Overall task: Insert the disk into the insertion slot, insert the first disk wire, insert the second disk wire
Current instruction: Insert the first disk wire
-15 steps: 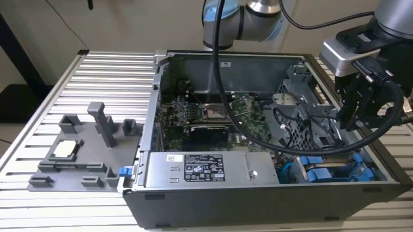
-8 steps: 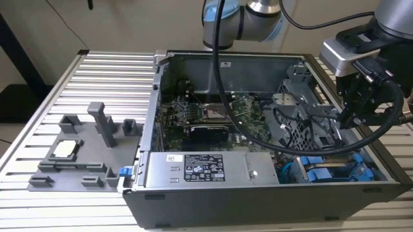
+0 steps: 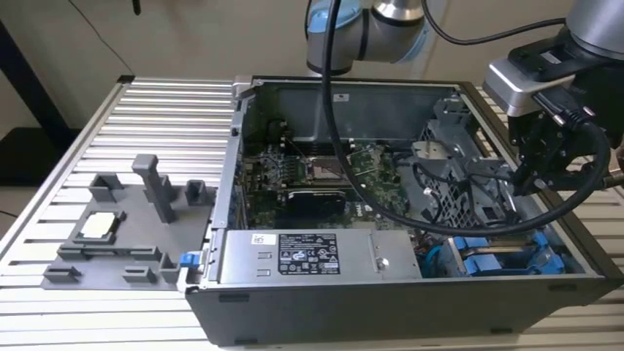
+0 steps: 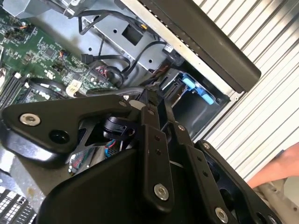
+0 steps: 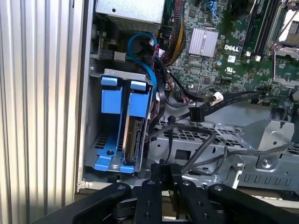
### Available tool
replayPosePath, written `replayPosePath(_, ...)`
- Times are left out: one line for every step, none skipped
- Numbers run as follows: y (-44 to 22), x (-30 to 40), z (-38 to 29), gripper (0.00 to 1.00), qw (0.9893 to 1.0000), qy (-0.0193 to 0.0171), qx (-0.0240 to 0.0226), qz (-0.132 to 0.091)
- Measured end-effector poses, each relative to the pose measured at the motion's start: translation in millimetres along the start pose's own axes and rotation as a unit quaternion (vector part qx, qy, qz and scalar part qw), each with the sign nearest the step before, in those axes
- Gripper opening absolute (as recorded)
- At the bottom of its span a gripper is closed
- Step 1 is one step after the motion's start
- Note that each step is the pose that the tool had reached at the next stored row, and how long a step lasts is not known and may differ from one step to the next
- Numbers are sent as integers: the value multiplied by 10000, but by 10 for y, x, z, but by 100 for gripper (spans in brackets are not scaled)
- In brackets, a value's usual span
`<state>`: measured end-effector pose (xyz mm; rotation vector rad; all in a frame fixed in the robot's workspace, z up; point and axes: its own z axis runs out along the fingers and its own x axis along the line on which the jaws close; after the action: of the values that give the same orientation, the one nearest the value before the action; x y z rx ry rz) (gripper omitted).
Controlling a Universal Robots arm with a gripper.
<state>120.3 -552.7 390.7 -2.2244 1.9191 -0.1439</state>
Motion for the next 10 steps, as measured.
replayPosePath(-3, 4, 3, 19, 10000, 2, -10, 1)
replayPosePath(-9, 9, 4, 19, 10000, 7, -25, 2)
replayPosePath(-17, 15, 6, 19, 10000, 12, -40, 3)
replayPosePath(-23, 24, 10, 19, 10000, 13, -55, 4)
replayPosePath(-29, 31, 12, 19, 10000, 15, -67, 6)
replayPosePath(-35, 41, 15, 19, 10000, 15, -81, 7)
replayPosePath(-40, 51, 17, 19, 10000, 15, -91, 9)
replayPosePath(-45, 63, 18, 19, 9999, 14, -101, 10)
replayPosePath(-48, 76, 20, 19, 9999, 14, -110, 12)
replayPosePath(-50, 88, 21, 19, 9999, 14, -117, 14)
